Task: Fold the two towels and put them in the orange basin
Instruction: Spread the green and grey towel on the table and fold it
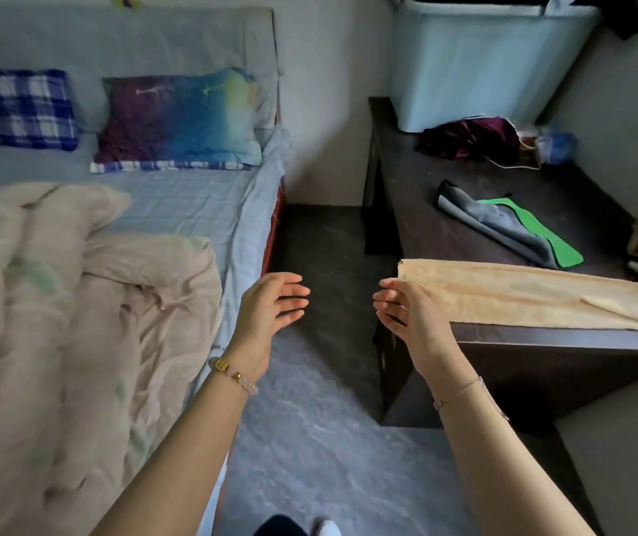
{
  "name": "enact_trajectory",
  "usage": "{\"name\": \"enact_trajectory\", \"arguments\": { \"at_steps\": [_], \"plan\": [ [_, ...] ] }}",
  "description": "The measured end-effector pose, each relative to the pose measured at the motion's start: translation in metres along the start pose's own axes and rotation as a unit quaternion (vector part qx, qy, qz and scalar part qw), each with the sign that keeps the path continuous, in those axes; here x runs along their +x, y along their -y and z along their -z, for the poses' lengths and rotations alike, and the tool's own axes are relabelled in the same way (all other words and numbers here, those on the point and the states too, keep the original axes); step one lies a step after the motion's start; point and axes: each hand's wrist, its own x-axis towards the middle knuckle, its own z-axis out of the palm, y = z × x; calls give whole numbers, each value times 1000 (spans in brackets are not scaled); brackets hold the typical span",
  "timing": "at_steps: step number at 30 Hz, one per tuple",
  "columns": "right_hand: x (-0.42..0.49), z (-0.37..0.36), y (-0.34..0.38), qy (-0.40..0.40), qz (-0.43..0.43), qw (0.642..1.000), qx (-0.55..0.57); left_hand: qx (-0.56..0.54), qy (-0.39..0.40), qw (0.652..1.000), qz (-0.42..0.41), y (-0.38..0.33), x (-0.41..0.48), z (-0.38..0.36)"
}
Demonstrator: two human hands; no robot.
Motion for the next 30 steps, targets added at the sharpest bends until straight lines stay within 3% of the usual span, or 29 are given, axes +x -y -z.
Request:
{"name": "enact_trajectory", "arguments": {
  "at_steps": [6, 21, 30],
  "plan": [
    [71, -17, 17, 9, 1, 1000, 3, -21, -2, 1000, 6, -8, 78, -18],
    [299, -63, 75, -108, -8, 994, 11, 47, 105, 993, 22, -53, 348, -94],
    [396, -66, 101, -177, -2, 983, 50, 70, 195, 977, 51, -64, 462, -150]
  ]
}}
